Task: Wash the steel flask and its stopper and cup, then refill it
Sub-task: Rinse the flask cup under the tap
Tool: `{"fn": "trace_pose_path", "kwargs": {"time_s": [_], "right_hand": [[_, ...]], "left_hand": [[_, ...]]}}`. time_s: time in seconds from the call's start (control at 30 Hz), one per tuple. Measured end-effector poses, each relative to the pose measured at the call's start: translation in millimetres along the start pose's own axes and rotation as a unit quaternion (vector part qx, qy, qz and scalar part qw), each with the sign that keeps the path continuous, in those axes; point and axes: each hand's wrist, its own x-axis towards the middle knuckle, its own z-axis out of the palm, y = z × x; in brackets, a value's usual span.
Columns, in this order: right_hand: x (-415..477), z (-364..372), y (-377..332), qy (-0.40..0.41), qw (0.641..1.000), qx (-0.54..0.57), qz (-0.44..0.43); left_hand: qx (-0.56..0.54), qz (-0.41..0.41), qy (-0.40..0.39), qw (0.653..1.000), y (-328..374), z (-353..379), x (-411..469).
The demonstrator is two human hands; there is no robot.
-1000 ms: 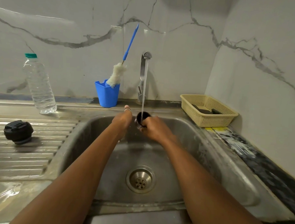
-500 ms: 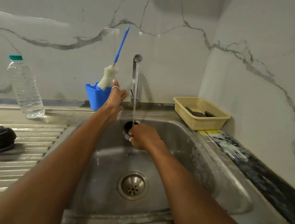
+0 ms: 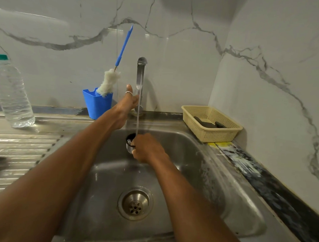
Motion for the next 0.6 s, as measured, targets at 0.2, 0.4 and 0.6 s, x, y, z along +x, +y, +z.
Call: {"fn": "trace_pose_path", "kwargs": {"time_s": [0.2, 0.4, 0.6], "right_hand": [[1.5, -5.0, 6.9, 0.065, 0.989, 0.13, 0.021], [-11.1, -22.7, -3.3, 0.028, 0.881, 0.459, 0.113], [-20.5, -28.1, -7.0, 0.01, 0.8, 0.558, 0.218]], "left_hand": [[0.052, -0.021, -0.008, 0.998, -3.7, -10.3, -10.4], [-0.017, -0.143, -0.03, 0.989, -35.3, 4.2, -55.5], [0.016, -0.145, -0.02, 0.989, -46.5, -5.9, -99.6]]}}
